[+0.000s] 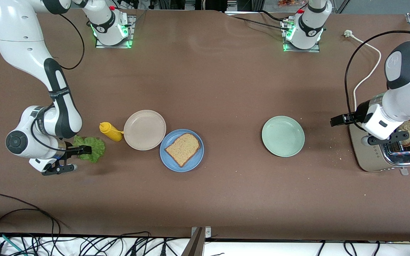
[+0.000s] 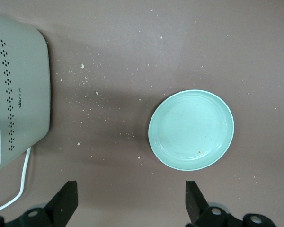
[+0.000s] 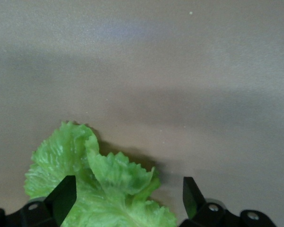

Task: Make sandwich in blue plate with both arms
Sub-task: 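Grasp the green lettuce leaf with the right gripper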

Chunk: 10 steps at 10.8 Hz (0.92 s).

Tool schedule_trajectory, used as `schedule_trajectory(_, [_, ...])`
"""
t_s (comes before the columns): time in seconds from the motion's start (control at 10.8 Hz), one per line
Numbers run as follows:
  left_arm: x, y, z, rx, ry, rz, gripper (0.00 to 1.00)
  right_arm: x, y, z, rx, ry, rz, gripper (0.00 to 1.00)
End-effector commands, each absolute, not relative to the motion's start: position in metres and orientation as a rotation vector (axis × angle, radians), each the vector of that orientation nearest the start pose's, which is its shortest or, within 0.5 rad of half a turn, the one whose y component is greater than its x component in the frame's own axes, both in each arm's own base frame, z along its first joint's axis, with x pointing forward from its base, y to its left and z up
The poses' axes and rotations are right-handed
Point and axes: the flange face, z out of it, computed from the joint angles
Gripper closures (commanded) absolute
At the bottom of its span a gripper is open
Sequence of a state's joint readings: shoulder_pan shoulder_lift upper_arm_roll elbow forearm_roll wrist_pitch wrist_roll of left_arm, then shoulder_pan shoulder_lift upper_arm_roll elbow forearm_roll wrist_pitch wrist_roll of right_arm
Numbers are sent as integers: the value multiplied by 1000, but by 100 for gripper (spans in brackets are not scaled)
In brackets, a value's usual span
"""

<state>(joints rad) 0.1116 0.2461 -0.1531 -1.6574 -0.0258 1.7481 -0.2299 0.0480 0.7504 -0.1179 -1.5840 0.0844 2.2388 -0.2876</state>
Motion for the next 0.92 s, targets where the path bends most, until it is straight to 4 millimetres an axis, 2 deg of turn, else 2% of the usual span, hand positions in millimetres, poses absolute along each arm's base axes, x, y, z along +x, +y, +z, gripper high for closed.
schedule_trajectory(0.0, [609,-19,460,-3178,-297,232,0,685,-32,180,-3098,-313,152,3])
schedule_trajectory(0.18, [609,-19,459,-3177,-297,237,0,684,-29,176,-3090,-321,168,32])
schedule_trajectory(0.37, [609,-19,458,-3177,-297,237,0,685,-27,179,-3085,-370,160,53])
schedule_trajectory(0.55, [609,-18,458,-3174,-297,239,0,686,-25,186,-3084,-375,148,89])
schedule_trajectory(0.65, [609,-18,458,-3174,-297,239,0,688,-25,196,-3086,-380,125,100])
schedule_trajectory(0.83, [609,-18,458,-3173,-297,241,0,688,-19,241,-3078,-394,96,100])
